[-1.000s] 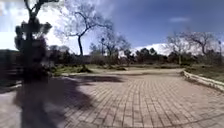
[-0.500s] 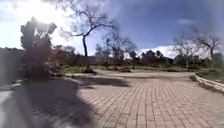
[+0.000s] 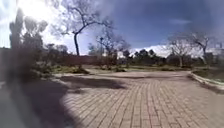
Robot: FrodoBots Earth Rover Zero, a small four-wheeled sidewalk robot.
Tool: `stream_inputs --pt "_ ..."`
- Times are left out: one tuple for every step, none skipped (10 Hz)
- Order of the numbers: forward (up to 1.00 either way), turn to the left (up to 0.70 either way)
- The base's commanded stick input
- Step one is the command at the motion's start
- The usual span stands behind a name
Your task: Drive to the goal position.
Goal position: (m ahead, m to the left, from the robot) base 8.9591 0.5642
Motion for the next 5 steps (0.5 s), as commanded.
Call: stream_inputs --pt "0.0 0.0" --pt "0.0 0.0" --pt "0.0 0.0" --pt "0.0 0.0" --pt "0.0 0.0"
